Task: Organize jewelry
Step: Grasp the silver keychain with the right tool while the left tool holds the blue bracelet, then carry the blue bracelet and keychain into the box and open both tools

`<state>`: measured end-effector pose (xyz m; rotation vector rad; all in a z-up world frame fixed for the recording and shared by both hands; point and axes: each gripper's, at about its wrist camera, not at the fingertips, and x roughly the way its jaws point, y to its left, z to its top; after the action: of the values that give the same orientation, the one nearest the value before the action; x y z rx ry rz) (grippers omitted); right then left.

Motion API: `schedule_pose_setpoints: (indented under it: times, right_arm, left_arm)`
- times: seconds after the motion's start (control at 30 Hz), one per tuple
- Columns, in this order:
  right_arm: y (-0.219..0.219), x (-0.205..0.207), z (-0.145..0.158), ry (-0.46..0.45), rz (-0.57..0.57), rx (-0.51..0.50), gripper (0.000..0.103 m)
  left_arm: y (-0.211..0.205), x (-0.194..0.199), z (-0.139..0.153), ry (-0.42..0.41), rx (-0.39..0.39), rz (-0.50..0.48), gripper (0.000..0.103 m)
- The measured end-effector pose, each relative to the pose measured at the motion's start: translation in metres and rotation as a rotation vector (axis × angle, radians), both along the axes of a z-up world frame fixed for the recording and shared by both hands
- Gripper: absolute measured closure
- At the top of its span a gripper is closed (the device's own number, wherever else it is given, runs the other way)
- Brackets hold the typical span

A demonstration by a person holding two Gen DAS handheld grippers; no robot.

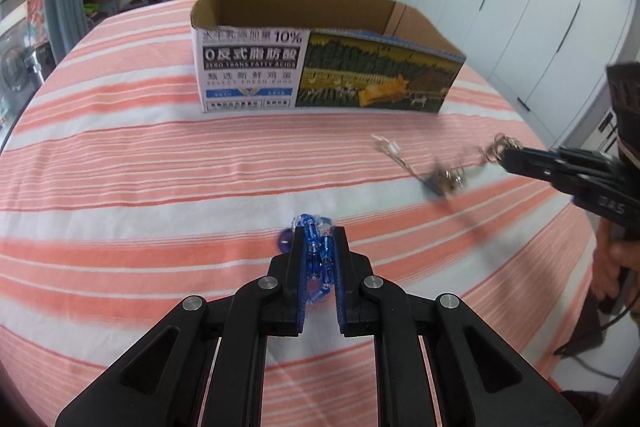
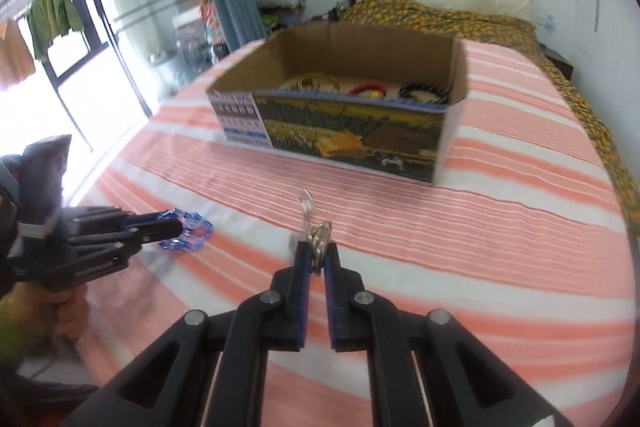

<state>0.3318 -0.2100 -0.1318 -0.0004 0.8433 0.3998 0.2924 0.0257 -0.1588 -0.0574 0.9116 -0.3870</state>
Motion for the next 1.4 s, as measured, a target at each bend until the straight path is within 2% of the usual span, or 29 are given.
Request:
schedule_pose_setpoints:
  times: [0.27, 0.63, 0.93, 1.13, 1.27, 1.4]
  right_arm:
    - [-0.014, -0.022, 0.013, -0.042, -0.073, 0.055, 0.099]
    - [-0.021, -0.034, 0.049, -0.121, -0.079, 0.097, 0.099]
    - [-0.015, -0.029, 0.057, -0.133, -0.065, 0.107, 0.099]
    - [-0.017, -0.026, 0.060, -0.130, -0.069, 0.125, 0.099]
    - [-0.018, -0.020, 0.068, -0.124, -0.066, 0.148, 0.099]
    - [-0.018, 0.000, 0.090, -0.141, -0.047, 0.166, 0.099]
  left_arm:
    - [0.007, -0.019, 0.021, -0.028, -0.006, 0.026, 0.093]
    - [0.016, -0.020, 0.053, -0.064, 0.010, 0.060, 0.093]
    - [0.016, -0.013, 0.059, -0.079, 0.088, 0.095, 0.093]
    - [0.017, -0.008, 0.060, -0.085, 0.109, 0.095, 0.093]
    - [0.019, -0.004, 0.066, -0.089, 0.094, 0.085, 0.093]
    - [0.025, 0.012, 0.086, -0.078, 0.021, 0.064, 0.093]
